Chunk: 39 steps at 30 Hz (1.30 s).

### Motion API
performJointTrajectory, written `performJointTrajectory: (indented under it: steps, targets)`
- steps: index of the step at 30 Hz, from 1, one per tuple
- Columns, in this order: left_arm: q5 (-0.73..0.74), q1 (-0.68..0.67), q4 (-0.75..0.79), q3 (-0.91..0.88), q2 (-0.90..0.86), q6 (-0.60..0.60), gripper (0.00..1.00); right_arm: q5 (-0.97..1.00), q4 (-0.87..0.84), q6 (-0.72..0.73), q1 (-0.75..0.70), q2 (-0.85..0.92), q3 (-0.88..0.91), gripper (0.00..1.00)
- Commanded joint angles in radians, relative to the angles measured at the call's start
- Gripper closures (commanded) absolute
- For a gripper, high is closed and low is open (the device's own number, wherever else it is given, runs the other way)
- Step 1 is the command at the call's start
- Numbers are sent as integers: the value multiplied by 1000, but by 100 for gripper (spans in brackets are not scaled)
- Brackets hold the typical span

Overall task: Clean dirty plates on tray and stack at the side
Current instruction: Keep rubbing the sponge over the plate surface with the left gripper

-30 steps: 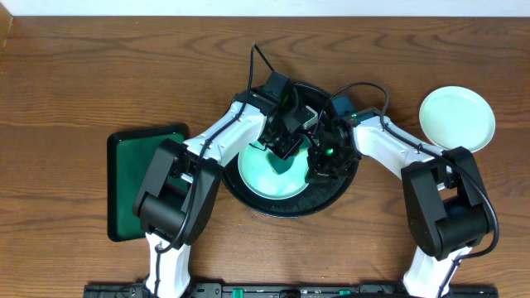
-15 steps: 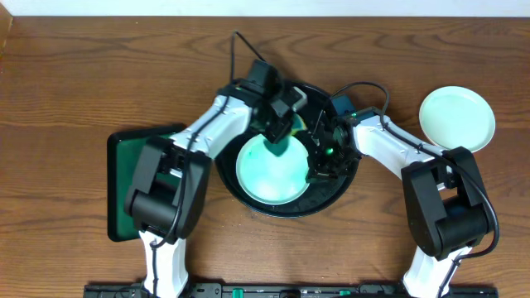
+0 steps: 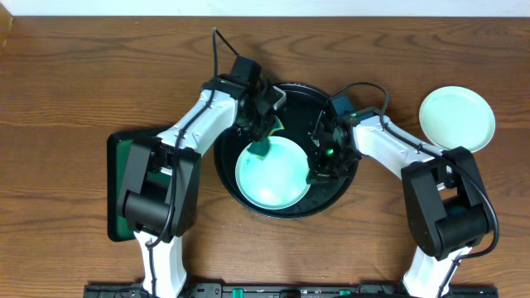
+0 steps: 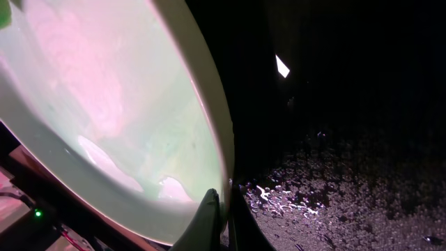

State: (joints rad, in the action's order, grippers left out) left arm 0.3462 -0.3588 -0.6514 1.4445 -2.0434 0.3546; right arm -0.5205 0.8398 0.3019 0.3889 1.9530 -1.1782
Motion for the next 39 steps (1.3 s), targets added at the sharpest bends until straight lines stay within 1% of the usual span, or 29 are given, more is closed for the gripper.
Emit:
performJointTrajectory:
  steps: [1,6,12,16,19,21,24,29,36,39]
  targets:
    - [-136,-13,-24,-87,-23,4,93,60,25,-43,11,22,33,99]
    - [-133,-6,-18,-167,-26,-13,93,60,28,-57,11,22,33,99]
    - [-131,2,-51,-209,-26,-117,93,60,27,-56,11,22,33,99]
    - [-177,-1,-75,-211,-26,-219,93,60,28,-56,11,22,33,99]
    - [-179,-3,-77,-211,-26,-222,93,75,29,-64,12,22,30,99]
    - [-179,-3,-78,-211,-26,-231,93,102,39,-95,12,22,17,99]
    - [-172,-3,-86,-211,-26,-237,93,145,52,-94,11,22,-16,99]
    - [-172,-3,-110,-203,-4,-237,93,150,37,-82,9,22,-76,99]
    - [-175,-3,-159,-176,139,-238,92,150,2,-45,9,22,-93,99]
    - [-175,-3,-178,-176,195,-257,90,150,0,-45,9,22,-93,99]
